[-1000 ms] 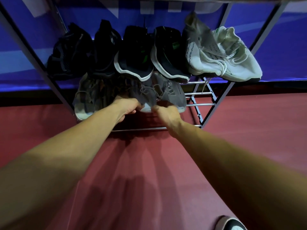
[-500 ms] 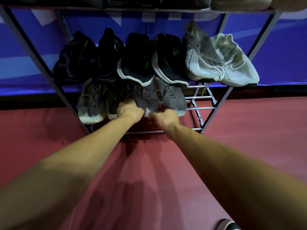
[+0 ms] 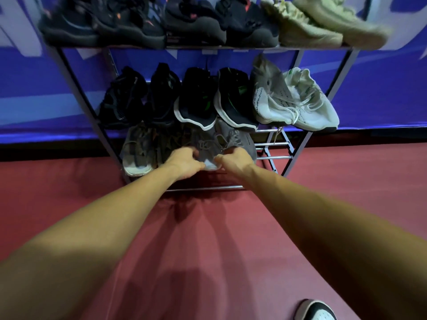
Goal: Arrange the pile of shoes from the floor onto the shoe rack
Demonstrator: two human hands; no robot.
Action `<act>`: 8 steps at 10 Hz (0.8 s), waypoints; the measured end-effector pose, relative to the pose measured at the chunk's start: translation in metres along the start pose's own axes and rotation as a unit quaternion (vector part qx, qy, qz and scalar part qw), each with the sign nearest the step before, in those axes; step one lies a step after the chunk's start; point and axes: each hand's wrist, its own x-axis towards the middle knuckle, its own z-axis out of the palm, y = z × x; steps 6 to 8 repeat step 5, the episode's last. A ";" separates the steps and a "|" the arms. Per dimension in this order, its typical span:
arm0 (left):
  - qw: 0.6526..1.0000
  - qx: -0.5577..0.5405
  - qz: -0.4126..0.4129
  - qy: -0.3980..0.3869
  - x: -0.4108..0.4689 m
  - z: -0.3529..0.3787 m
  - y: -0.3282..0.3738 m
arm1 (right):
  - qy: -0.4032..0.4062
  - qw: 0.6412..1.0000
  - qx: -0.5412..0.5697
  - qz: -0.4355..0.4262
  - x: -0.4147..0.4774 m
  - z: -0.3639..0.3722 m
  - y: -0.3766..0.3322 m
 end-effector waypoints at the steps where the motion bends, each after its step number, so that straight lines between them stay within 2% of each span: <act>1: 1.000 0.014 0.008 -0.002 -0.016 -0.017 0.019 | -0.016 0.999 -0.038 -0.015 -0.024 -0.019 -0.010; 3: 0.995 0.055 0.060 -0.049 -0.068 -0.038 0.068 | 0.005 0.993 -0.085 -0.076 -0.075 -0.068 -0.037; 4: 0.992 0.067 0.095 -0.049 -0.093 -0.060 0.091 | 0.019 0.990 -0.108 -0.090 -0.102 -0.088 -0.055; 5: 0.990 0.094 0.108 -0.011 -0.124 -0.099 0.119 | 0.040 0.982 -0.147 -0.115 -0.130 -0.108 -0.082; 8: 0.990 0.094 0.108 -0.011 -0.124 -0.099 0.119 | 0.040 0.982 -0.147 -0.115 -0.130 -0.108 -0.082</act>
